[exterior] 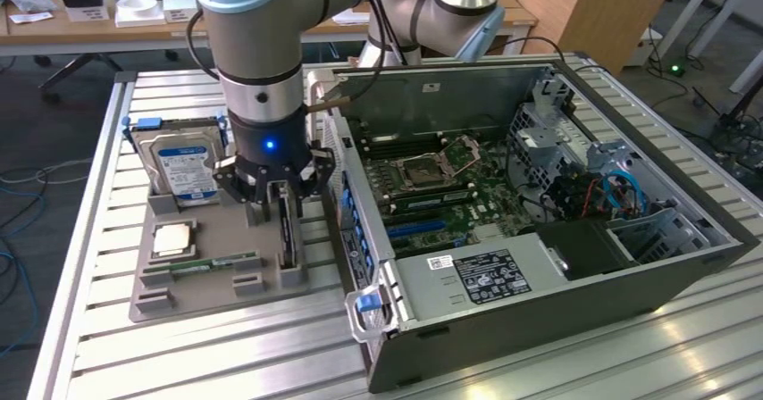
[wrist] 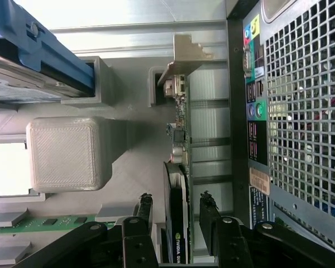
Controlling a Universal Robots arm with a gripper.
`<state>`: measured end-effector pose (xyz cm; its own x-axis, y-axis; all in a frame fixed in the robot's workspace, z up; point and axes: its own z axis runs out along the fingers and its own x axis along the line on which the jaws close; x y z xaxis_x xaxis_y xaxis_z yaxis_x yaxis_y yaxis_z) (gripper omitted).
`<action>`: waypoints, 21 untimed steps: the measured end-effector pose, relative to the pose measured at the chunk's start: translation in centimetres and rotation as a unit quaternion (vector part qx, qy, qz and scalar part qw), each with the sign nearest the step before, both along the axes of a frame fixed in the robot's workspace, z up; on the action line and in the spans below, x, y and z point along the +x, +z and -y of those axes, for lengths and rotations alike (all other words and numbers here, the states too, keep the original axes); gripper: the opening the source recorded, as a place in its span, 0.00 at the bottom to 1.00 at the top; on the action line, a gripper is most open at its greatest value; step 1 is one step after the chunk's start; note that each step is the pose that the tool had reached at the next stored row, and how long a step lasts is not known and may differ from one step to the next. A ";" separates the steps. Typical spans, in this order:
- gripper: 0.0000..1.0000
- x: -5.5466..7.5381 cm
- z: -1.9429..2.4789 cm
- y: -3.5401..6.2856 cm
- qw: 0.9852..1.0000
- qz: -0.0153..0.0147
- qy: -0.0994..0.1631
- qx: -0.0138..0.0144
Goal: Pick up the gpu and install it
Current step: 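Pick up the gpu and move the gpu toward the slot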
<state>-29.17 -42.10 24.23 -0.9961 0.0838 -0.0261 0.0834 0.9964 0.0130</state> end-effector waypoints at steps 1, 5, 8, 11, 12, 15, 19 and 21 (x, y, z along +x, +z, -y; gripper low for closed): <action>0.47 0.0 -0.04 0.00 1.000 0.000 0.000 0.000; 0.47 0.0 -0.17 -0.01 1.000 0.000 0.000 -0.002; 0.47 0.0 -0.26 -0.02 1.000 0.000 0.000 -0.003; 0.47 0.0 -0.35 -0.02 1.000 0.000 0.000 -0.003; 0.47 0.0 -0.38 -0.03 1.000 0.000 0.000 -0.004; 0.47 0.0 -0.48 -0.03 1.000 0.000 0.000 -0.004; 0.47 0.0 -0.94 -0.08 1.000 0.000 0.000 -0.007; 0.47 0.0 -1.07 -0.13 1.000 0.000 0.000 -0.008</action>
<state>-29.17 -41.03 24.10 -0.9962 0.0833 -0.0273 0.0834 0.9965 -0.0020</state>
